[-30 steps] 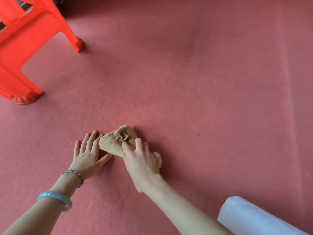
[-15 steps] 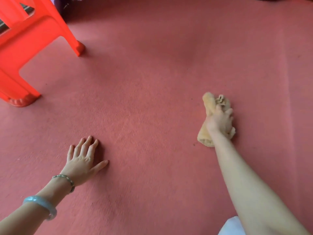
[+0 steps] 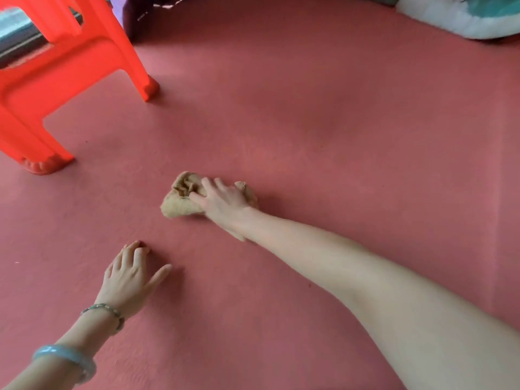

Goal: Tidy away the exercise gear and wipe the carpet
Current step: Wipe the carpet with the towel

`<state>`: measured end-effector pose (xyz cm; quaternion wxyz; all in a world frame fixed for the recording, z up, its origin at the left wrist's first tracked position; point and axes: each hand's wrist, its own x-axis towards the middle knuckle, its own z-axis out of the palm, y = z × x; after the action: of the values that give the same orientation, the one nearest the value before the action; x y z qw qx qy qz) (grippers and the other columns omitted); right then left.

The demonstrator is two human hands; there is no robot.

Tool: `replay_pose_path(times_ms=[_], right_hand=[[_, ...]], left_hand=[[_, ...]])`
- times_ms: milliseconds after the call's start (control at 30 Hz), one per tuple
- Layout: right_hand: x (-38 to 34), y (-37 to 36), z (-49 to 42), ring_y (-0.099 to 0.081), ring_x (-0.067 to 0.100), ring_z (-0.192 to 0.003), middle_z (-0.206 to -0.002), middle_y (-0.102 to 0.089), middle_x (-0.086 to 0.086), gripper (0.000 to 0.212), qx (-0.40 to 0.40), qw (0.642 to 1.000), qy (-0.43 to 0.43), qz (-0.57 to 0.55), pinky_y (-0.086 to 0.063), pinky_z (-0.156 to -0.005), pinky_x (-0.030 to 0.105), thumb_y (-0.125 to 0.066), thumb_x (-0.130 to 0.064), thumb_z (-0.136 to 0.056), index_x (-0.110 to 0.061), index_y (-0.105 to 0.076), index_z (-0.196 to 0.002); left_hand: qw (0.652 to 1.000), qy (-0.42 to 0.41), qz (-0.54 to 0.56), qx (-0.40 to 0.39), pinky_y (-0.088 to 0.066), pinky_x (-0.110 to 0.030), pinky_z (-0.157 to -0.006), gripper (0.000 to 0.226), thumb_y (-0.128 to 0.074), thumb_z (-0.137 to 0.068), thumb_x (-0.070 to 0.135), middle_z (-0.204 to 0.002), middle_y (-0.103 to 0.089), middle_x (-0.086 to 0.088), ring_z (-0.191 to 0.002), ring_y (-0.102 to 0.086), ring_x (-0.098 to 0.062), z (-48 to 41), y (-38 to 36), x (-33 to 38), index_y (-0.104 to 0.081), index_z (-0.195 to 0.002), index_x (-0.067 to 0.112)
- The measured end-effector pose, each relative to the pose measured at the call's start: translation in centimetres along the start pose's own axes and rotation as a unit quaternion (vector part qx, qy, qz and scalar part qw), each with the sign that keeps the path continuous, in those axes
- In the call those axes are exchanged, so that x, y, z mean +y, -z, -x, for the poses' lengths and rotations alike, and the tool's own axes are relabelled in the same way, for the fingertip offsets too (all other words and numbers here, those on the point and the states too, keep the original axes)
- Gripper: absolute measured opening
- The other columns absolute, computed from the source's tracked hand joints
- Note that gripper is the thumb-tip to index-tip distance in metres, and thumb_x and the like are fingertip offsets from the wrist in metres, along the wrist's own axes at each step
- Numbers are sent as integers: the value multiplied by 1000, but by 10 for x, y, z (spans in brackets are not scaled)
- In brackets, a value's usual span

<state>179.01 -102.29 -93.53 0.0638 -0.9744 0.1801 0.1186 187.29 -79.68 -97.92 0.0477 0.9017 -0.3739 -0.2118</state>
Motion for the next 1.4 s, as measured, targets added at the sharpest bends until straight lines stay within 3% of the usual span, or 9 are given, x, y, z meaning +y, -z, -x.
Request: replay_pose_path(times_ms=[133,267,400,833,933,1100,1200,1300,1400], right_hand=[[131,-4,67,-43,31,-118,-123,-36,9,35,-2,975,-217,-39,-38,-87,51,-27,-27,-99,-36,-37,-132],[206,-20,151,-47,30,-111,-116,-40,11,37,36,924,-379,-34,-43,-81,50,-33,-25,-99,-38,-38,-133],[232,-37,202,-43,29,-114,-116,-37,11,32,47,856,-502,-117,-39,-84,52,-36,-29,-98,-37,-40,-129],[247,-9,196,-51,36,-109,-115,-38,7,40,32,810,-539,-230,-38,-88,53,-35,-30,-96,-39,-27,-134],[271,8,186,-52,37,-109,-114,-38,10,40,77,782,-580,-215,-38,-88,54,-39,-37,-95,-38,-28,-133],[286,12,154,-44,27,-114,-116,-34,6,33,31,779,-600,-180,-36,-84,48,-41,-36,-95,-35,-34,-127],[275,-1,117,-42,29,-116,-124,-33,10,41,43,738,-648,-185,-39,-83,45,-49,-29,-93,-31,-37,-132],[241,-2,59,-45,33,-112,-125,-39,14,39,77,776,-603,-168,-42,-74,41,-44,-24,-95,-25,-43,-133],[188,13,-8,-49,33,-110,-123,-43,11,35,113,837,-491,-214,-45,-73,43,-41,-22,-95,-25,-46,-130]], left_hand=[[998,42,28,25,-23,-50,-109,65,-52,-88,48,-152,-20,-13,-139,-18,-34,-17,13,39,-36,-138,10],[996,-70,-39,35,-24,-50,-111,69,-54,-87,47,-152,-24,-16,-140,-21,-35,-38,29,86,-37,-140,7],[985,-141,-91,28,-24,-47,-111,84,-28,-83,68,-151,-28,-15,-140,-24,-34,-48,49,141,-35,-141,7],[916,-359,-176,25,-18,-45,-112,70,-43,-90,52,-154,-18,-10,-142,-16,-28,-182,165,265,-24,-144,11],[916,-369,-155,18,-16,-44,-113,72,-48,-89,51,-153,-21,-11,-142,-16,-29,-205,149,268,-26,-144,10],[933,-318,-156,-65,0,-45,-116,82,-38,-89,60,-158,1,-7,-145,2,-25,-234,81,257,-3,-150,16],[928,-323,-167,-86,4,-50,-115,87,-30,-84,68,-157,2,-7,-145,4,-27,-252,46,238,-2,-150,18],[911,-353,-207,-61,-1,-52,-114,89,-20,-79,72,-153,-23,-13,-141,-18,-33,-275,39,217,-26,-146,15],[900,-361,-238,-64,8,-45,-113,80,-19,-84,71,-149,-33,-13,-138,-25,-33,-293,47,198,-30,-144,19]])
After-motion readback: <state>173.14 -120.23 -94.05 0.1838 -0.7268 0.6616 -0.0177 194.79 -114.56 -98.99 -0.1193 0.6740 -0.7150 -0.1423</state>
